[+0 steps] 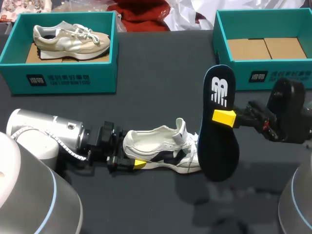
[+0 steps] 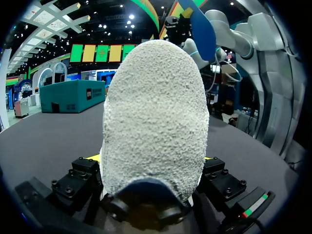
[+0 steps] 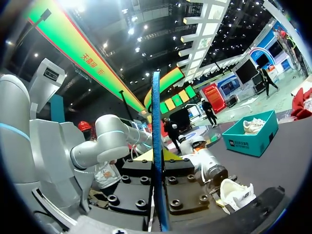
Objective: Take the shoe out of the shoebox, open the shoe tongue, remove and reinsert the insole, then place the shoe into the shoebox
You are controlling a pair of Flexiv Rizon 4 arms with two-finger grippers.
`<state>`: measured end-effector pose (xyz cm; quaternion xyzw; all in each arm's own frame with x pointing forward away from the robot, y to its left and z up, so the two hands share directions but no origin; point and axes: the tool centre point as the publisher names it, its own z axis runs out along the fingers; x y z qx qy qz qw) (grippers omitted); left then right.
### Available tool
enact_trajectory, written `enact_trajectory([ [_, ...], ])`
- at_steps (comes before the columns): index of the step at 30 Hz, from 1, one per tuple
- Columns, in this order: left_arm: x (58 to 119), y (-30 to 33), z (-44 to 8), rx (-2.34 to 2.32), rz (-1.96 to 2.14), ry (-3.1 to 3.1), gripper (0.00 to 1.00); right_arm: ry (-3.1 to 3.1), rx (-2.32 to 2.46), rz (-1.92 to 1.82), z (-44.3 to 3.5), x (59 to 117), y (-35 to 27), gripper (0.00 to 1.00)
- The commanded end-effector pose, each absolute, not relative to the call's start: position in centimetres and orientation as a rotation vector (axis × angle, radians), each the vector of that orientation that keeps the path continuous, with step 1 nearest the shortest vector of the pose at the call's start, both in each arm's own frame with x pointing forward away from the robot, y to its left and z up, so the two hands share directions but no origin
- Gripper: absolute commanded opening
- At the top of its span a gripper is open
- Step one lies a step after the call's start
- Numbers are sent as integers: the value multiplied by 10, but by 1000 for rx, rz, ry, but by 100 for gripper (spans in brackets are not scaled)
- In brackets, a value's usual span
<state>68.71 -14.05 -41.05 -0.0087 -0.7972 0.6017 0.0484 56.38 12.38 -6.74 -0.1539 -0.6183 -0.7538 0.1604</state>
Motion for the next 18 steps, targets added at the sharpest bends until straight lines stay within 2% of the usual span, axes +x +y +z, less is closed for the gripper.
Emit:
enact_trajectory([
  [1,688,-140,-414,-26,1834,-2431,0,-1788,-500,-2148,-67,558,131,0],
  [18,688,-140,-414,-26,1834,-2431,0,-1764,-482,-2158,-70,548,138,0],
])
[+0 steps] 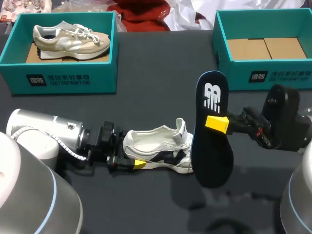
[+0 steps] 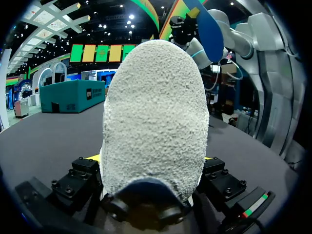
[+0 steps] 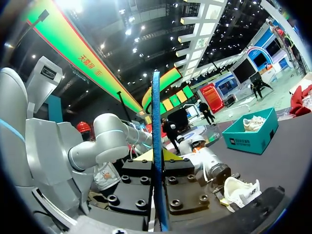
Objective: Take the shoe out of the shoebox, open the shoe tongue, remove and reinsert the insole, then place the shoe into the shoebox
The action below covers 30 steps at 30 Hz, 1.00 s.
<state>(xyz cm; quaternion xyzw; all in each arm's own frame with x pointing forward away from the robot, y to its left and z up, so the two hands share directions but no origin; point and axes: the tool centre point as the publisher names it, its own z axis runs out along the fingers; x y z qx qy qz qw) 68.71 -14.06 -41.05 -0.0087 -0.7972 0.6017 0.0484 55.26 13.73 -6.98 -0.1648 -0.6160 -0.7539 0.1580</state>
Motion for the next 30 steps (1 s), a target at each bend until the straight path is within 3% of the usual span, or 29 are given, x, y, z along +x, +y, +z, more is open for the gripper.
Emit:
enact_trajectory([
  [1,688,-140,-414,-26,1834,-2431,0,-1764,-482,-2158,-70,548,138,0],
  [3,688,-140,-414,-26,1834,-2431,2,-1764,-482,-2158,-70,548,138,0],
  [4,687,-140,-412,-28,1835,-2431,15,-1764,-482,-2158,-70,548,138,0],
  [6,687,-139,-412,-47,1830,-2449,58,-1764,-482,-2158,-70,548,138,0],
  [7,687,-139,-412,-46,1827,-2449,100,-1764,-482,-2158,-70,548,138,0],
  [30,696,-110,-408,-50,1590,-2619,100,-1764,-482,-2158,-70,548,138,0],
])
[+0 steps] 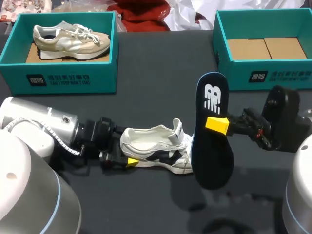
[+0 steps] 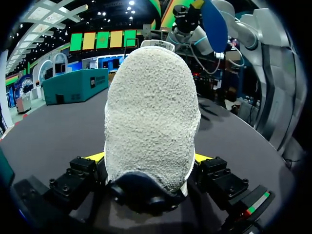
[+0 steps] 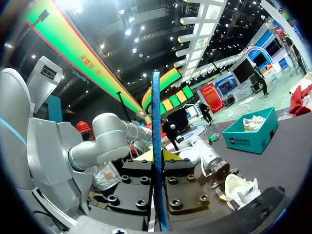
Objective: Take the shoe out of the shoebox, open the shoe tongue, remove and reinsert the insole, then place the shoe into the shoebox
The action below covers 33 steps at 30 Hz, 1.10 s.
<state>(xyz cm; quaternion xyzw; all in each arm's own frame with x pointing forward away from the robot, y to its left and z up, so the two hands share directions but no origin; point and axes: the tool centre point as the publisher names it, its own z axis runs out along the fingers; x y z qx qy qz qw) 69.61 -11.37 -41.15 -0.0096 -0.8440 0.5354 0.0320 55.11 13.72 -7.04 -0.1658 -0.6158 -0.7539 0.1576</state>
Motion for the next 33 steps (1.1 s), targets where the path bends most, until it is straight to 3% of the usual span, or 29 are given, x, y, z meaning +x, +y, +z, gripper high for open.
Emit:
enact_trajectory([
  [1,696,-109,-409,-57,1578,-2623,100,-1764,-482,-2158,-70,548,138,0],
  [33,687,-66,-384,-271,955,-2962,100,-1764,-482,-2158,-70,548,138,0],
])
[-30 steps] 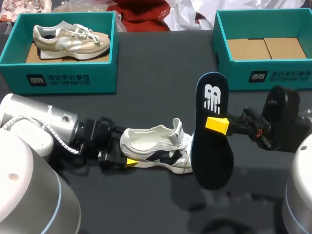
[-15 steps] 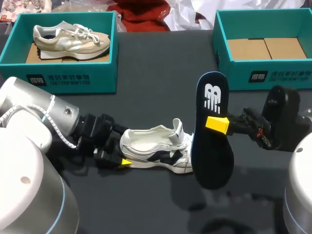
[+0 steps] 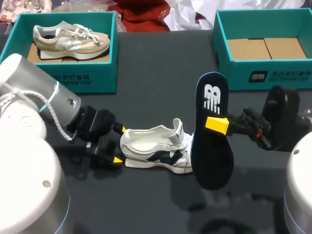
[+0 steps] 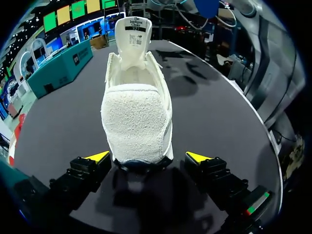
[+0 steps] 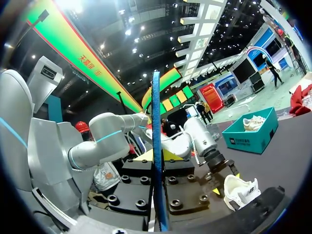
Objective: Take the shoe out of the shoebox, open the shoe tongue, remove and reinsert the insole, then place the shoe into the shoebox
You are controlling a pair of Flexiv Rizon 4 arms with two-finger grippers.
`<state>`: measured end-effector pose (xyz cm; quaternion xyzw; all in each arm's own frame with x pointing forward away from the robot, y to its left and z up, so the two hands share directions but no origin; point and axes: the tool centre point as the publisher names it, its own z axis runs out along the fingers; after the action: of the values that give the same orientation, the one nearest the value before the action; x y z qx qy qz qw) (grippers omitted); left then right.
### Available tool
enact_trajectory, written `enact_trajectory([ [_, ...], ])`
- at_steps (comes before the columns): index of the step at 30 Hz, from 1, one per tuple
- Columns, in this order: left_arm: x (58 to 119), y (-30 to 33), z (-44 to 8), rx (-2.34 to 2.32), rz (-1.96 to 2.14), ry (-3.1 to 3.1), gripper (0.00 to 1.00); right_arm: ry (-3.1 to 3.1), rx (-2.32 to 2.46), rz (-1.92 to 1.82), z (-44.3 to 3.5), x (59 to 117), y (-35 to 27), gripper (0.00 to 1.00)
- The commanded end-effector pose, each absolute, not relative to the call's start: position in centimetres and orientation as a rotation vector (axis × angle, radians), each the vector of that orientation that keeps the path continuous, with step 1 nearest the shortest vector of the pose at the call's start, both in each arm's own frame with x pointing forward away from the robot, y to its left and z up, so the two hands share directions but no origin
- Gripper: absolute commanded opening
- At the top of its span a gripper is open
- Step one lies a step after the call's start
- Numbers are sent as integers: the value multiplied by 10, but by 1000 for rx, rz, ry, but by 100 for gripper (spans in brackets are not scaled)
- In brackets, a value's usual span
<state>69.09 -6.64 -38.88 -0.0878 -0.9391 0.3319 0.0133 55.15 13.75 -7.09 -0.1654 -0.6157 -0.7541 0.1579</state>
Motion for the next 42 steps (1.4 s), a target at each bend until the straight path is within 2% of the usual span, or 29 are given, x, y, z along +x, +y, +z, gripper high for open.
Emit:
enact_trajectory([
  [1,687,-66,-384,-271,955,-2962,100,-1764,-482,-2158,-70,548,138,0],
  [7,687,-66,-384,-271,955,-2962,100,-1764,-482,-2158,-70,548,138,0],
  [23,696,-76,-352,-195,338,-3226,100,-1764,-482,-2158,-70,548,138,0],
  [42,707,-87,-347,-202,209,-3192,100,-1764,-482,-2158,-70,548,138,0],
])
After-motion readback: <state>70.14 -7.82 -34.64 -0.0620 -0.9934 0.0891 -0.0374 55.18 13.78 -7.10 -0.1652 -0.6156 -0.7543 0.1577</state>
